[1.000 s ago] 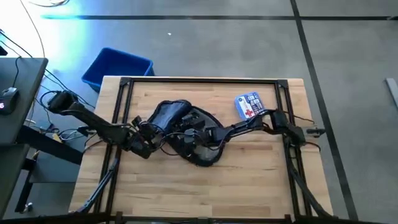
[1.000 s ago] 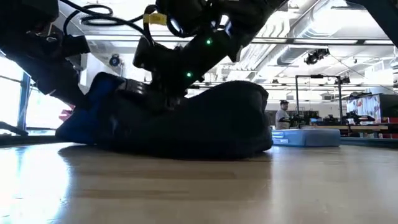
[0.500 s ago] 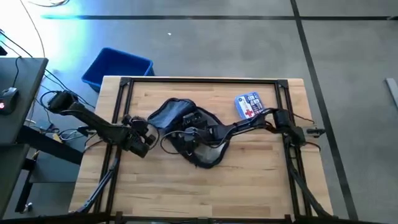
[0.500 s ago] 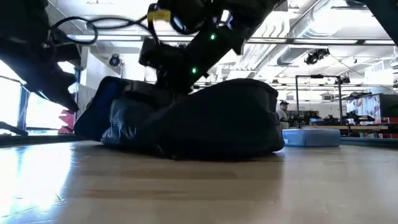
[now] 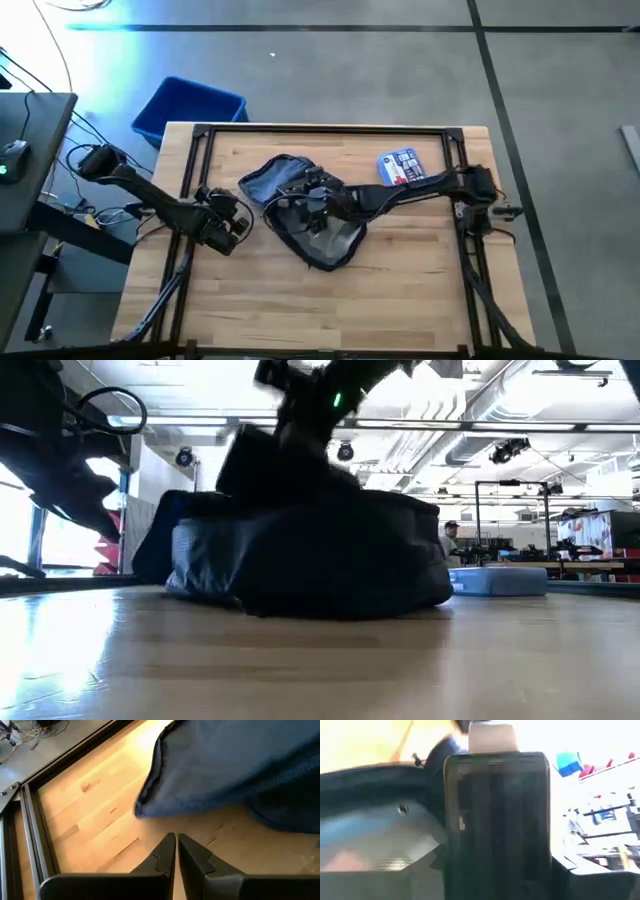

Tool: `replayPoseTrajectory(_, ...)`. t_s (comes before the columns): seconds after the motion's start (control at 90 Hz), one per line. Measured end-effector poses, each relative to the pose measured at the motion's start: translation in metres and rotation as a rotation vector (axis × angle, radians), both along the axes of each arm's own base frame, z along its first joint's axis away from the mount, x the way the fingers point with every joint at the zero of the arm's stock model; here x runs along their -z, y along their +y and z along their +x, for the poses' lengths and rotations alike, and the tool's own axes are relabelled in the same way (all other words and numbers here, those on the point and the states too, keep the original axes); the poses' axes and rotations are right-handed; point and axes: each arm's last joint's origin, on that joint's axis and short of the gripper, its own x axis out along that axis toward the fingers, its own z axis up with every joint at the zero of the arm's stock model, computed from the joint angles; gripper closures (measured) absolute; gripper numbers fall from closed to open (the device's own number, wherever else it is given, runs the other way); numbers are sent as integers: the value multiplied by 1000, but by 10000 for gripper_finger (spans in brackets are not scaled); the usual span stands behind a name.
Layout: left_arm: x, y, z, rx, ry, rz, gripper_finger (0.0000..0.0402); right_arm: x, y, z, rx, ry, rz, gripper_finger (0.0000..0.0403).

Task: Unpack backpack
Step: Remove the black pill organizer from the backpack

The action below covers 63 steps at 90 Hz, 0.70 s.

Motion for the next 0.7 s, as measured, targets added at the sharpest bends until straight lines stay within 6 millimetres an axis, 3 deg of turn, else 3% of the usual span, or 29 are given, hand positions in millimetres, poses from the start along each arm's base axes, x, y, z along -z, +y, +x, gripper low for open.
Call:
replayPoseTrajectory(0.233,0,-2,-1,17,-1,-2,401,-62,-10,-50,108,-38,143,239)
replayPoseTrajectory(0.433,0,-5,-1,35,-10,-15,401,-100,-63,-111,424,-42,287,239)
replayPoseTrajectory(0.578,0,-6,0,35,-16,-18,401,-102,-121,-141,754,-109,547,239)
replayPoseTrajectory(0.7,0,-6,0,35,-22,-19,401,-77,-170,-148,947,-119,799,239)
